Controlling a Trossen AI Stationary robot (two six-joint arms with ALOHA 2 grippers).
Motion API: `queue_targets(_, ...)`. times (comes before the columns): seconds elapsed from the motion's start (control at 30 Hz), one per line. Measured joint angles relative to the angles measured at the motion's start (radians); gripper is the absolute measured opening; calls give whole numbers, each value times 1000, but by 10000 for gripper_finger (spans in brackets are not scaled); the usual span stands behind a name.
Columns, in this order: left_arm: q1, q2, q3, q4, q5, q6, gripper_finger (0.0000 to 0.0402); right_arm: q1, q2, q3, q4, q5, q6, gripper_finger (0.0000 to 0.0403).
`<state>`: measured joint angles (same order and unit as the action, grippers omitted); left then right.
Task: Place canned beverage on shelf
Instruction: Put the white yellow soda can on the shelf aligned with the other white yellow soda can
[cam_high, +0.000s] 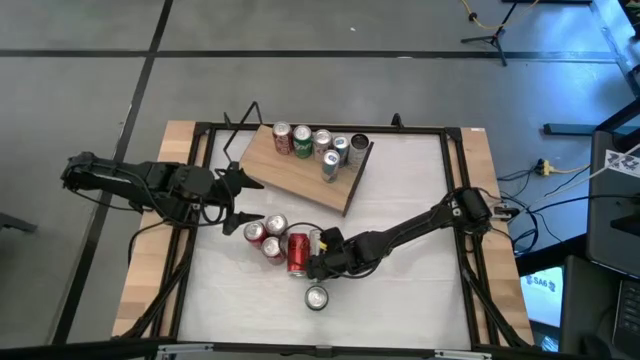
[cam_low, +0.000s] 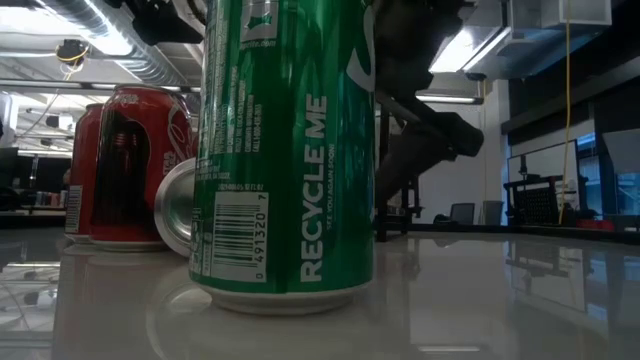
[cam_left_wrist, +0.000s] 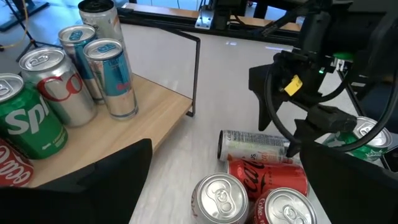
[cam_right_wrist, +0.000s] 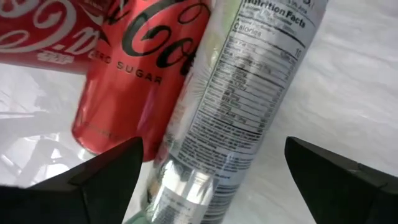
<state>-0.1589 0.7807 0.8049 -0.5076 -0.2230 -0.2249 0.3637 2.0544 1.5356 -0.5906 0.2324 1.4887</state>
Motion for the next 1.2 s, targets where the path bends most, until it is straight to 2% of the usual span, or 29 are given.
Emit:
queue_targets(0.47, 0, 0, 0, 0, 0, 0, 397, -4, 46, 1, 27, 0, 11, 385)
queue_targets(0.87, 0, 0, 0, 0, 0, 0, 397, -20, 77, 2, -2, -64, 29, 383)
queue_targets(1.0, 0, 0, 0, 0, 0, 0, 397, -20, 77, 2, -11, -66, 29, 354)
queue_targets(1.2, 0, 0, 0, 0, 0, 0, 397, -19, 77, 0, -17, -68, 25, 272)
